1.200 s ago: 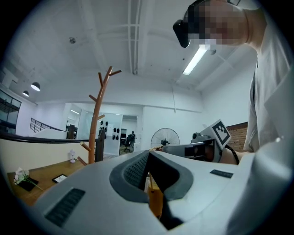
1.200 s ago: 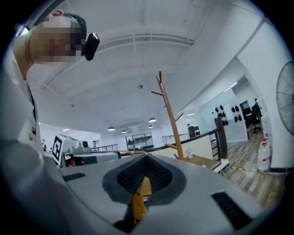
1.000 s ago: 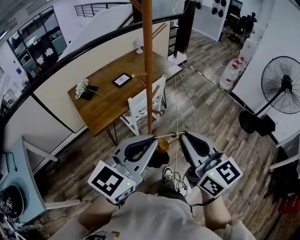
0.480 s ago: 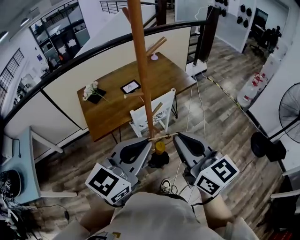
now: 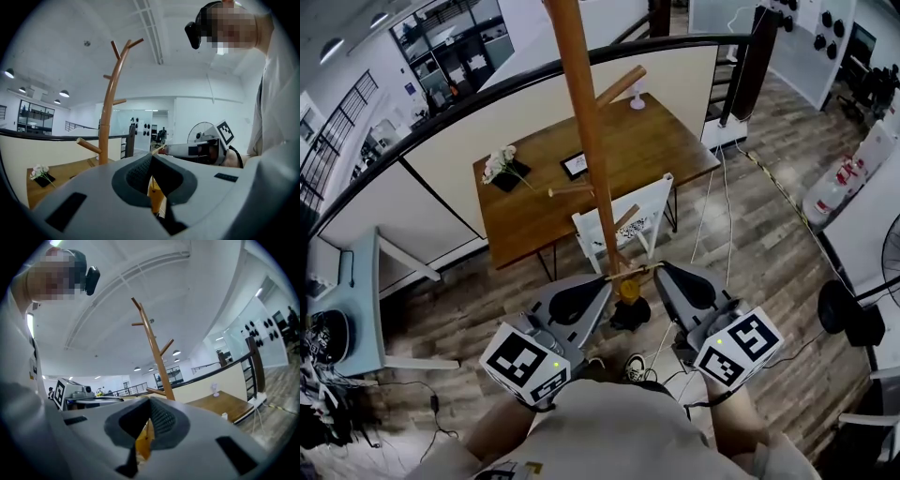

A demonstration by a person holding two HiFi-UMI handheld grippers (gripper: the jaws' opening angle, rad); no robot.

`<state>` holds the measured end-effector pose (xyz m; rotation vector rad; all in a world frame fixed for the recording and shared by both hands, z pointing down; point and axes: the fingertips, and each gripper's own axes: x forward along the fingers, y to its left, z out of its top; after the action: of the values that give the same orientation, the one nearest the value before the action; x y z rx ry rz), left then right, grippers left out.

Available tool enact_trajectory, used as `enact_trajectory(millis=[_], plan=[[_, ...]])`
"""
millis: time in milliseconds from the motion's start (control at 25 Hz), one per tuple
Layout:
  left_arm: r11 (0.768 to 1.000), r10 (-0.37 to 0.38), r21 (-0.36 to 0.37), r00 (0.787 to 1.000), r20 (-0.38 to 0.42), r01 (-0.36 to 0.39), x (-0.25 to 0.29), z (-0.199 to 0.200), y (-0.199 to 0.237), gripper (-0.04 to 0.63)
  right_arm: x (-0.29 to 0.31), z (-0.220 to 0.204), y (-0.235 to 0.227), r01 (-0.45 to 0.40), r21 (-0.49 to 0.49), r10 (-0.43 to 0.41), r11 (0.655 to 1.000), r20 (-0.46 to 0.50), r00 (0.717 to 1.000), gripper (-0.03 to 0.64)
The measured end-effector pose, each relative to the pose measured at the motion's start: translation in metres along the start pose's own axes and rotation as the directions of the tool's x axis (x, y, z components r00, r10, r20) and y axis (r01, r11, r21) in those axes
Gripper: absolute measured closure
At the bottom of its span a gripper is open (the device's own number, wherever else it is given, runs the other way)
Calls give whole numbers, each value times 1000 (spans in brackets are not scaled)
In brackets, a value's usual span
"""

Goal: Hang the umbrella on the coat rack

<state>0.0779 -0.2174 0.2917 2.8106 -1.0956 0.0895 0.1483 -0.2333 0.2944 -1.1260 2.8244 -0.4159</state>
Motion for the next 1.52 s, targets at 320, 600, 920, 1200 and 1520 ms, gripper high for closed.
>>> enact_trajectory(millis=[320, 600, 920, 1200, 1520], plan=[[1000, -10, -28, 1000, -22, 9, 12, -15, 10, 594, 9, -13, -16, 30, 15, -29, 999, -37, 999, 614], [997, -6, -79, 998, -68, 0, 28, -52, 23, 594, 25, -45, -42, 61, 26, -58, 998, -95, 994, 614], [988, 10, -154, 988, -151, -34, 51, -110, 48, 594, 43, -95, -75, 87, 61, -76, 994, -166, 983, 614], [964, 1, -258, 975, -223, -60, 68, -175, 73, 594, 64, -157, -108, 133, 96, -108, 986, -231, 967, 614], [945, -39, -324, 967, -251, -46, 89, -233, 95, 594, 76, -215, -139, 201, 116, -163, 973, -276, 947, 614]])
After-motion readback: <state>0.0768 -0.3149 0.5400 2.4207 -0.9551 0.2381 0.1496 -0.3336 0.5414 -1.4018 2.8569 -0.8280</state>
